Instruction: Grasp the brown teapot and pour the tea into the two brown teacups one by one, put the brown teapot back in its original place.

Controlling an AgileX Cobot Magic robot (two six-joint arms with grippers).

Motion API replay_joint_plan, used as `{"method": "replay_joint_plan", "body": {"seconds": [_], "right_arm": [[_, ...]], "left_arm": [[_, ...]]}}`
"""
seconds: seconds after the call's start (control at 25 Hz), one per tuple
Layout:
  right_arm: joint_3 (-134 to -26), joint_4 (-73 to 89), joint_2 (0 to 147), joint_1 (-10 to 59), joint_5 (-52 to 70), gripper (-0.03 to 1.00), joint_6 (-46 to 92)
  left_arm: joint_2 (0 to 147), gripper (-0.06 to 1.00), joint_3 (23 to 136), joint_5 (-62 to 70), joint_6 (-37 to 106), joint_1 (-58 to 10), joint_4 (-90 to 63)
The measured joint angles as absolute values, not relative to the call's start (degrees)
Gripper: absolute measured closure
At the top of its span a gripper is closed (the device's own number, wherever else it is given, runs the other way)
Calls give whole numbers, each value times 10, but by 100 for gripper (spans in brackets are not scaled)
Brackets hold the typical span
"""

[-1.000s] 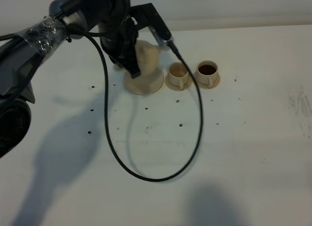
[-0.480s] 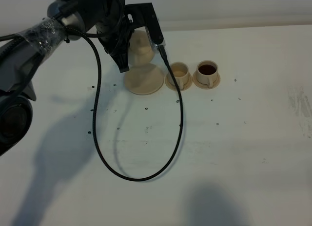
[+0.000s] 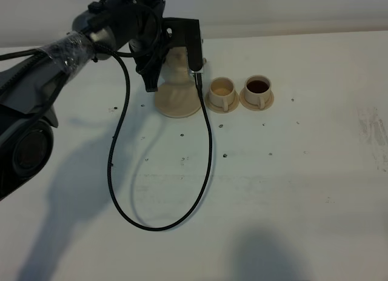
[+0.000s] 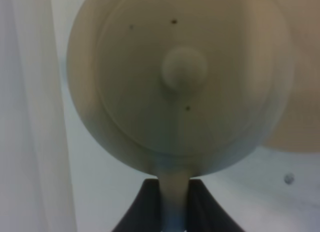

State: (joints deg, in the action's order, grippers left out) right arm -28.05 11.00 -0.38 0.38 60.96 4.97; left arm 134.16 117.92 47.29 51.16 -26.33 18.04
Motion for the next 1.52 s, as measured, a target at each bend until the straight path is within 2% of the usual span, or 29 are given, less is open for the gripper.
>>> {"method": "replay_joint_plan", "body": {"seconds": [0.56,1.52], "right_arm": [[-281,110,-4,4,610,45,50],[-281,110,-4,4,610,45,50]], "left_arm": [[1356,84,1179,410,528,-287,243],[1373,84,1179,402,583,-315,327]]}}
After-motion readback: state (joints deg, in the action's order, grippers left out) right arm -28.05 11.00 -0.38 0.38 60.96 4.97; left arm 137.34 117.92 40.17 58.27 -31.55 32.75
